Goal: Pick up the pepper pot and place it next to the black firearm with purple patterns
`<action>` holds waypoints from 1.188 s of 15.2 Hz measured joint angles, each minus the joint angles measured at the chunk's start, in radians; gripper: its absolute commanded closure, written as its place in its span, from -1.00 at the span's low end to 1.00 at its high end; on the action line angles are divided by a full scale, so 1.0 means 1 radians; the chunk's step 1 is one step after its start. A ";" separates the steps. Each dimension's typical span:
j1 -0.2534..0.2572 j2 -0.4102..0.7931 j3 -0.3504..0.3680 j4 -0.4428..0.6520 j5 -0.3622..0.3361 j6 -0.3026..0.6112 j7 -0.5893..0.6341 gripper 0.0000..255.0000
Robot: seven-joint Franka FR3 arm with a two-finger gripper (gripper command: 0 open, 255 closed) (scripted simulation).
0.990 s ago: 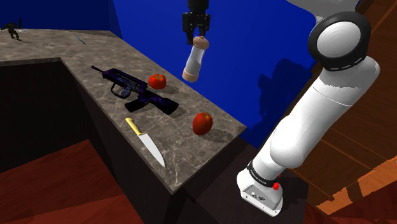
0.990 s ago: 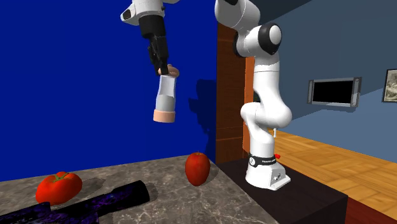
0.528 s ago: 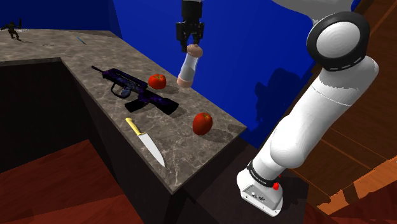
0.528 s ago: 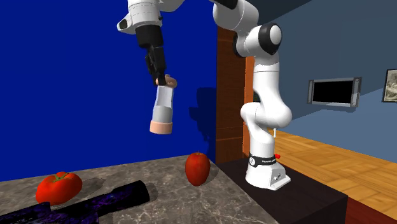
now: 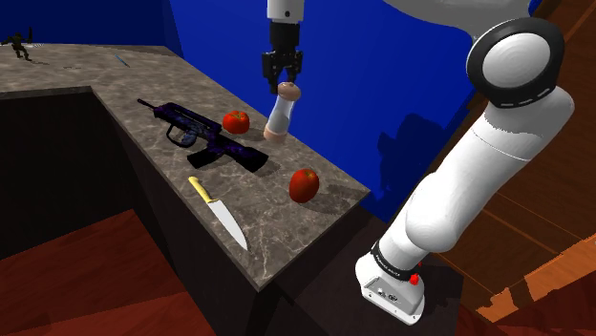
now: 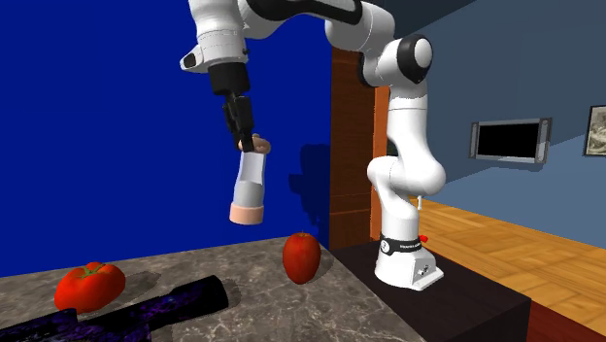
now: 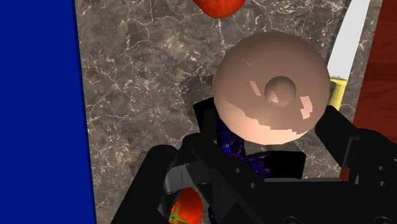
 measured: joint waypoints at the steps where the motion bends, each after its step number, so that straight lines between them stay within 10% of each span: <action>1: 0.000 -0.004 0.000 -0.017 0.000 0.013 0.001 1.00; 18: -0.001 -0.004 -0.001 -0.246 0.000 0.242 0.001 1.00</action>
